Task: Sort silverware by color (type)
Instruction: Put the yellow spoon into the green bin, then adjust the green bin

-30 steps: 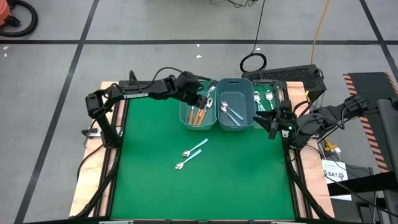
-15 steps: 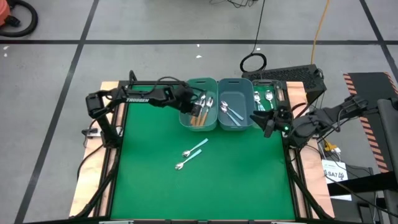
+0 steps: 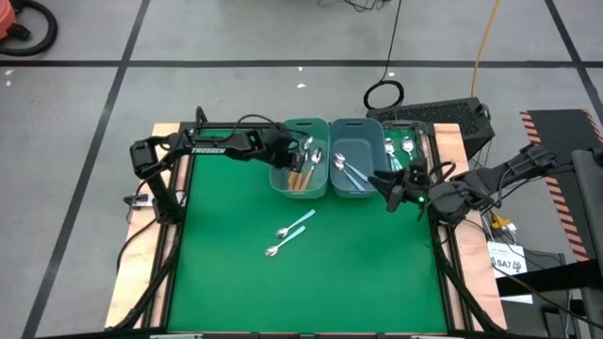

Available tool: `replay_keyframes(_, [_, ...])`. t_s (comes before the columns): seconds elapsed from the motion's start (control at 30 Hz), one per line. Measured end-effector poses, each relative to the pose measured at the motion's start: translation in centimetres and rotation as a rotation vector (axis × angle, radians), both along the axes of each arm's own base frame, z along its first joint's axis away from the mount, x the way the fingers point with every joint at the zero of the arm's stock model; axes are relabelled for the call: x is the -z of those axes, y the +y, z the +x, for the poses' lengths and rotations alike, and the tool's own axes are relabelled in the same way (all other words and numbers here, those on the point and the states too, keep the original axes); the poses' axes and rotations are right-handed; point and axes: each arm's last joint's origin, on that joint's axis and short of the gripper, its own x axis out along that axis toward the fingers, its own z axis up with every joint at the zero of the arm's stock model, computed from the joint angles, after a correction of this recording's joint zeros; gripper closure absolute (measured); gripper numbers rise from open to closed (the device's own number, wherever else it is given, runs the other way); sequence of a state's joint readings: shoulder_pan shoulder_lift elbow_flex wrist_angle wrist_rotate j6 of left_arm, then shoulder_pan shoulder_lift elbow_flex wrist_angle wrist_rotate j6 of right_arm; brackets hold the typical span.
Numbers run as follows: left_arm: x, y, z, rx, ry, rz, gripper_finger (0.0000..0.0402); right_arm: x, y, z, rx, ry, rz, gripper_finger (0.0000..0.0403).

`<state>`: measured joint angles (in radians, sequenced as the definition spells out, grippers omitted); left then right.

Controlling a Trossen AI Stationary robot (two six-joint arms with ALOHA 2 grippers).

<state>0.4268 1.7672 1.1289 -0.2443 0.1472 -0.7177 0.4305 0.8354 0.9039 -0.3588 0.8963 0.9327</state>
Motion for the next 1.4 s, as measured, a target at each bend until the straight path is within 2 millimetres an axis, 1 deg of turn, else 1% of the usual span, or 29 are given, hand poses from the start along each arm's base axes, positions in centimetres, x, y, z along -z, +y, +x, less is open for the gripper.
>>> replay_keyframes(0.17, [0.3, 0.1, -0.4, -0.055, 0.065, 0.024, 0.0247, 0.1, 0.4, 0.8, -0.003, -0.015, 0.009, 0.0211])
replay_keyframes(0.23, [0.1, 0.2, -0.3, -0.063, 0.046, 0.030, 0.0228, 0.1, 0.4, 0.9, -0.004, -0.023, 0.013, 0.0211])
replay_keyframes(0.33, [-0.9, 0.3, 0.3, -0.047, 0.016, 0.047, 0.0214, 0.1, 0.5, 1.0, -0.005, -0.021, 0.012, 0.0211])
replay_keyframes(0.47, [-3.4, 0.5, 1.5, -0.025, -0.046, 0.079, 0.0211, 0.1, 0.5, 1.0, -0.009, -0.017, 0.004, 0.0211])
replay_keyframes(0.67, [-8.4, 1.0, 2.9, -0.010, -0.137, 0.132, 0.0211, 0.1, 0.5, 1.0, -0.047, -0.003, -0.002, 0.0211])
replay_keyframes(0.73, [-10.4, 1.0, 3.1, 0.024, -0.130, 0.164, 0.0211, 0.1, 0.6, 1.0, -0.072, 0.001, 0.006, 0.0211])
replay_keyframes(0.83, [-13.2, 0.3, 2.9, 0.105, -0.072, 0.207, 0.0211, 0.0, 0.7, 0.8, -0.127, 0.001, 0.024, 0.0211])
replay_keyframes(0.93, [-14.9, -0.6, 2.2, 0.199, 0.029, 0.227, 0.0211, -0.1, 0.6, 0.4, -0.193, 0.014, 0.028, 0.0211])
replay_keyframes(1.0, [-15.0, -0.9, 0.9, 0.221, 0.149, 0.175, 0.0215, -0.3, 0.5, -0.1, -0.244, 0.020, 0.032, 0.0211])
replay_keyframes(1.13, [-13.0, -0.5, -1.9, 0.149, 0.454, 0.067, 0.0243, -0.7, 0.2, -1.2, -0.324, 0.020, 0.025, 0.0211])
replay_keyframes(1.17, [-12.7, -0.4, -2.4, 0.128, 0.502, 0.051, 0.0251, -0.8, 0.1, -1.5, -0.341, 0.020, 0.021, 0.0211])
replay_keyframes(1.3, [-11.9, -0.3, -3.5, 0.067, 0.598, -0.010, 0.0281, -1.0, -0.2, -2.5, -0.397, 0.035, -0.004, 0.0211])
replay_keyframes(1.4, [-11.6, 0.1, -3.9, 0.002, 0.626, -0.025, 0.0298, -1.0, -0.4, -3.2, -0.431, 0.046, -0.015, 0.0211])
